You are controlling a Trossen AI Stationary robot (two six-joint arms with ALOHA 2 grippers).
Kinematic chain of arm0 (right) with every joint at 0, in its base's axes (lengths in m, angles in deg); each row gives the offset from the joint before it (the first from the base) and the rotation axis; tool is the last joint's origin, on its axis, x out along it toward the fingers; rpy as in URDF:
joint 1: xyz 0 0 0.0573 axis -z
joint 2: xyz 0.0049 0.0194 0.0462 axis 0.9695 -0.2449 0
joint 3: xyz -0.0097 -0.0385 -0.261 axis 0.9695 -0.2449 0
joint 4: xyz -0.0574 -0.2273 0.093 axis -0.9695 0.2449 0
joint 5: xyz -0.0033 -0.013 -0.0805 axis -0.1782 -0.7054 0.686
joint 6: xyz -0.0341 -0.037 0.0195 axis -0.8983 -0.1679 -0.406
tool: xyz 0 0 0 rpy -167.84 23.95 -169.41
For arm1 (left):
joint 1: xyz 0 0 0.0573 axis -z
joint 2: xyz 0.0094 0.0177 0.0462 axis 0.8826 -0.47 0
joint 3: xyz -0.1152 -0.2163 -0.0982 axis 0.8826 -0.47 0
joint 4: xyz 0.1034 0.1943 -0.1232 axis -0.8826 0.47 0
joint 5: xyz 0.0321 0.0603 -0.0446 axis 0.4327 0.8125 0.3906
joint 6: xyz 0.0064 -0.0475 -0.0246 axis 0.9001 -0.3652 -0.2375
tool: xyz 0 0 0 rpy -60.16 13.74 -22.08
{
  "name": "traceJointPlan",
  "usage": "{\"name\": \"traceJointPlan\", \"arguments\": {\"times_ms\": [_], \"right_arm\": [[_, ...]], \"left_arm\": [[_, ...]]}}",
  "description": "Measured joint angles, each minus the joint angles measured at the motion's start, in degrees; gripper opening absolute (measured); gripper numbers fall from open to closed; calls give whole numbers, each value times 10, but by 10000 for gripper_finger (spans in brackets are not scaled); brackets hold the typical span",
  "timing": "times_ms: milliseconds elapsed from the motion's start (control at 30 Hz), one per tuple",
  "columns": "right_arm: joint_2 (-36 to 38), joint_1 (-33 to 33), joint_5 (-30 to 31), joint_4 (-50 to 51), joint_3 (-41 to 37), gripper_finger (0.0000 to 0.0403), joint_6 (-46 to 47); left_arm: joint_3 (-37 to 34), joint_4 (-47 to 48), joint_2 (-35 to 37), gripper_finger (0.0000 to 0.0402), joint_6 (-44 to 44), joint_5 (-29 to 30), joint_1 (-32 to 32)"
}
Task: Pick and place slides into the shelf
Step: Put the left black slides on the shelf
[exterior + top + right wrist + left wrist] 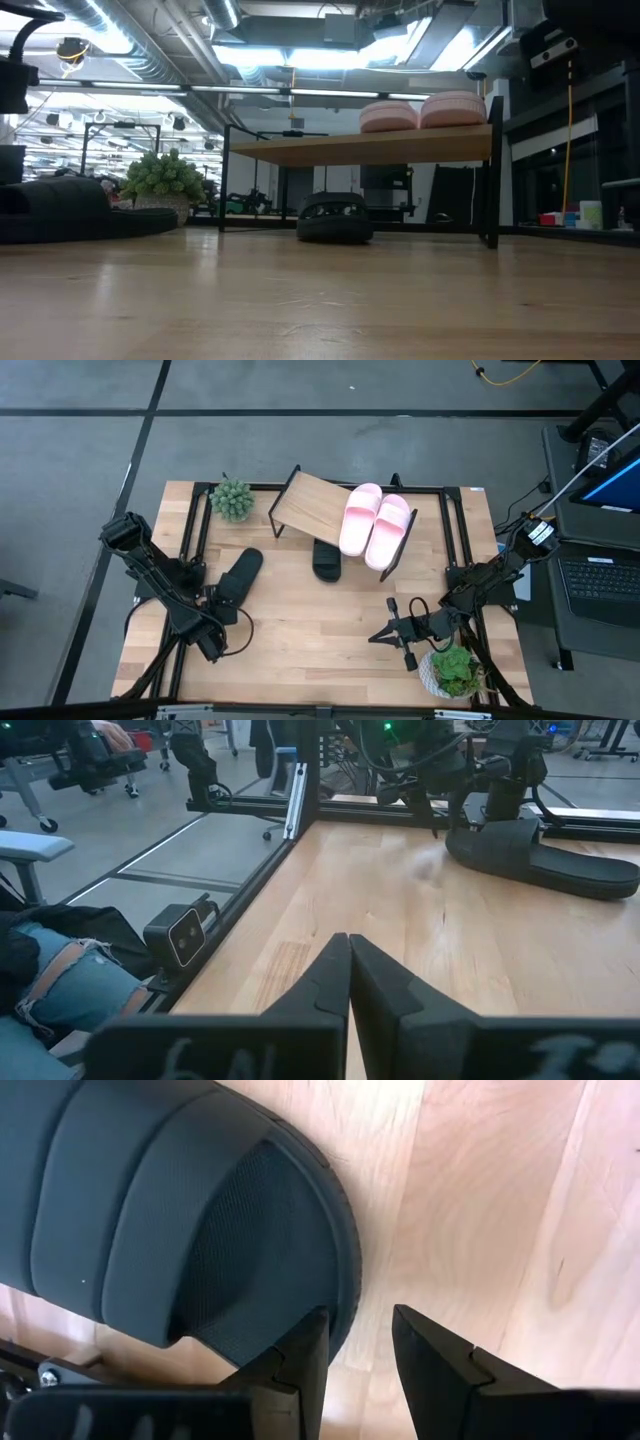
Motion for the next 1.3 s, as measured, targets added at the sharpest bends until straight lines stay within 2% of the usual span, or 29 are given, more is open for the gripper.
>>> {"name": "traceJointPlan", "arguments": {"times_ms": [400, 633, 1000, 1300], "right_arm": [[0, 2, 0, 0, 0, 12, 1], [0, 6, 0, 0, 0, 12, 4], [0, 6, 0, 0, 0, 12, 4], [0, 6, 0, 0, 0, 12, 4]], "left_arm": [[0, -18, 0, 105, -24, 1, 0], [0, -19, 0, 105, -42, 36, -8], [0, -19, 0, 106, -57, 37, -22], [0, -18, 0, 163, -57, 45, -22]]}}
